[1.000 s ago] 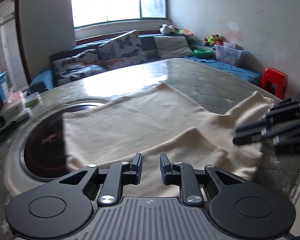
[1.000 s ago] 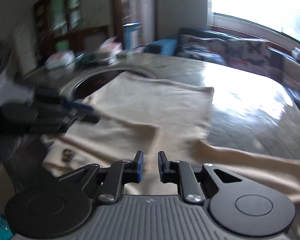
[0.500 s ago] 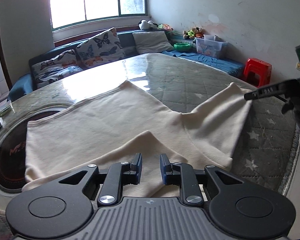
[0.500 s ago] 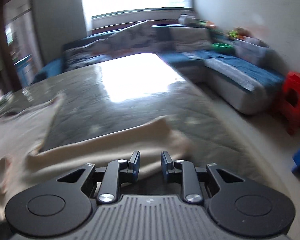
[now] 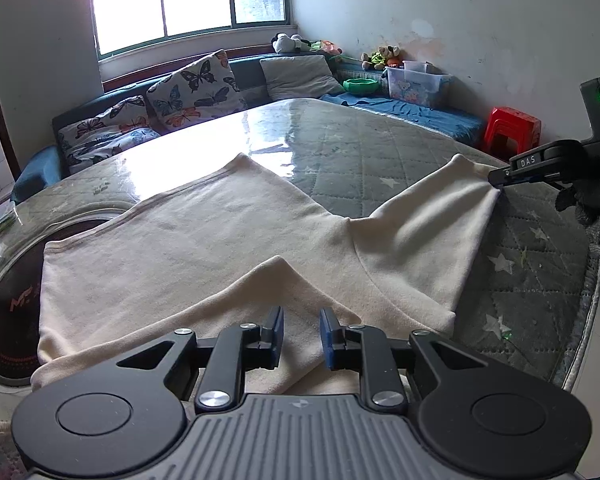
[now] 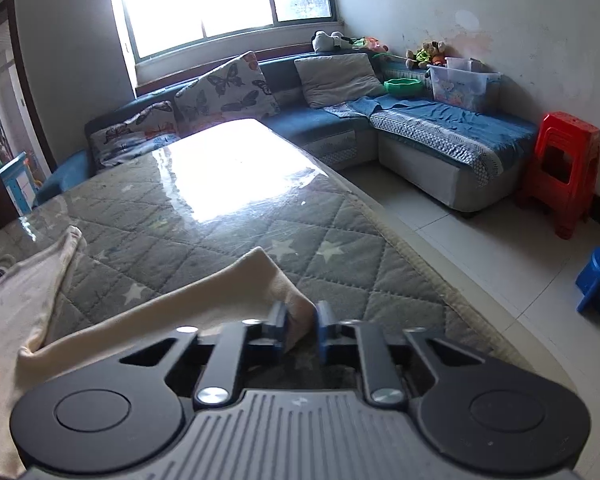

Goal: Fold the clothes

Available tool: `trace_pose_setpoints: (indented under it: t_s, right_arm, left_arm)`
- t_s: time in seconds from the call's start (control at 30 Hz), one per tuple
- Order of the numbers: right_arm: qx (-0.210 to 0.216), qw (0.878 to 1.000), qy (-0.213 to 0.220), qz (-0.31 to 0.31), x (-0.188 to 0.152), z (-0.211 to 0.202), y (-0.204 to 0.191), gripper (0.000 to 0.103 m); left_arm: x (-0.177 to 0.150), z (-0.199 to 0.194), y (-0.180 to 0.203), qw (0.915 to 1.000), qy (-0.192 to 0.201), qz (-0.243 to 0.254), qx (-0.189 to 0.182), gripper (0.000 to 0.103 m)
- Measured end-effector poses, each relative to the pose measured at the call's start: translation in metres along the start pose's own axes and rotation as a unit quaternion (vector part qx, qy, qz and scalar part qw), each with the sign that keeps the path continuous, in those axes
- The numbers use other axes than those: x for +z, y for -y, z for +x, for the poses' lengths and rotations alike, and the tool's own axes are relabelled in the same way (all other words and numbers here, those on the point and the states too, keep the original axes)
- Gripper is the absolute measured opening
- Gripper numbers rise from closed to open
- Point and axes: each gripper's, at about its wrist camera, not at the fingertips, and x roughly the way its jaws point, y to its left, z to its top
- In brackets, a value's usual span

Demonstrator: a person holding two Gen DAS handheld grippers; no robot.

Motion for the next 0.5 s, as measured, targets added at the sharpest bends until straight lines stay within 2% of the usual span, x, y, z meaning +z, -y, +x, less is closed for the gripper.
trace_pose_setpoints:
  t_s: [0.13,0.33,0.5]
  right_arm:
    - [0.016,1.000,0.018,0.008,0.007,-0.013,0.000,0.006]
    - [0.062,0.997,0.048,0.004,0.028,-0.044,-0.011,0.005]
    - [0.112,0.991,0.072,-0.033,0.045,-0.074,-0.039,0.005]
  left_arm:
    - [0.002,-0.001,0.001,1.0000,0.004,0.002,0.000,0.025]
    - [0.002,-0.005,-0.002,0.9999,0.011,-0.005,0.002,0.025]
    - [-0.002,-0.017,-0.016,0.9995,0.022,-0.019,0.013,0.025]
